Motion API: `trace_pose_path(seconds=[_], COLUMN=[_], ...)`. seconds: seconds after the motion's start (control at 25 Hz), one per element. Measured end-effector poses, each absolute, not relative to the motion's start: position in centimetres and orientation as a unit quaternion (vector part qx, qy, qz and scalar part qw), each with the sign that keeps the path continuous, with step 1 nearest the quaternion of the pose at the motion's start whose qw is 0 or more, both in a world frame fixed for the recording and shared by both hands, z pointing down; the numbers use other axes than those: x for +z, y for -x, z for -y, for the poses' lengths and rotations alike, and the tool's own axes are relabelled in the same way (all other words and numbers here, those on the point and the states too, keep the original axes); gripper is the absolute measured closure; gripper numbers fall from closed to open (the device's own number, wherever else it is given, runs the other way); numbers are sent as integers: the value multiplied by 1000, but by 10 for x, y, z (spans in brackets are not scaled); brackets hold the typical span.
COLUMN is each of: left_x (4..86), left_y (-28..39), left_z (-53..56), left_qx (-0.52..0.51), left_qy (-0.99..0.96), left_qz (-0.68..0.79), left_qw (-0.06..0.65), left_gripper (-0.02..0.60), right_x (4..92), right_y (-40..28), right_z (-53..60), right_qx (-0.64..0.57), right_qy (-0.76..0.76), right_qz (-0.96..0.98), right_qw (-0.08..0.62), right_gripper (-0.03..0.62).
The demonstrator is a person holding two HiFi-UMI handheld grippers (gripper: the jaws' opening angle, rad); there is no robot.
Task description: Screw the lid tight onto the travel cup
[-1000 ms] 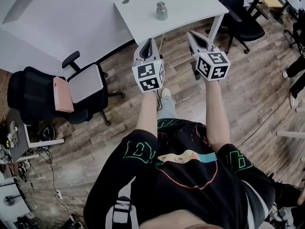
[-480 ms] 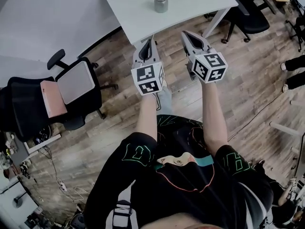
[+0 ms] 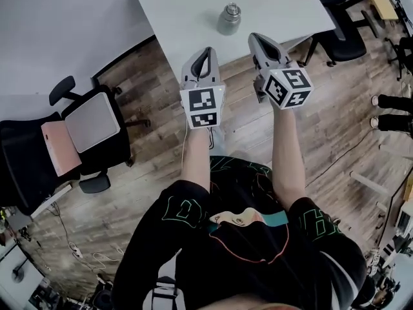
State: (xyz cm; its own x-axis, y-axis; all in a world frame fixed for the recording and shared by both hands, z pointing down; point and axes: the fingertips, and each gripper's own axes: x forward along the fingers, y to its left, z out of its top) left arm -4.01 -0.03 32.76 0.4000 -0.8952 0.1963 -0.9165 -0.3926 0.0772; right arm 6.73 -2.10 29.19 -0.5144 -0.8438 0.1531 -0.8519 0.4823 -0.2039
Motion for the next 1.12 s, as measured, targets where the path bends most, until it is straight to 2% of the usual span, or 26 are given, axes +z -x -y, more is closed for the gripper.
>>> trace_pose_path(seconds=[0.24,0.6,0.68,0.84,1.12], left_x=[361,400,407,418,428], left_y=[26,11,6,-2,-16], left_z=[35,67,73,82,107], left_qx=[73,99,104,115,125], left_qy=[-845,-850,-857,-865,-883], left_qz=[518,503,491,472,435], left_qw=[112,120,120,121,126], left_gripper=[578,577,531,480,320], right_x=[308,340,349,358,366], right_y=[-69,-75,-76,-75,-68], right_z=[57,85,86,86,97], right_qx=[109,109,113,115,106], right_qy=[-472,-447,-444,-425,-366], right_qz=[873,886,887,894,918], right_qw=[54,62,66,78,112], right_gripper=[589,588,588,586,466])
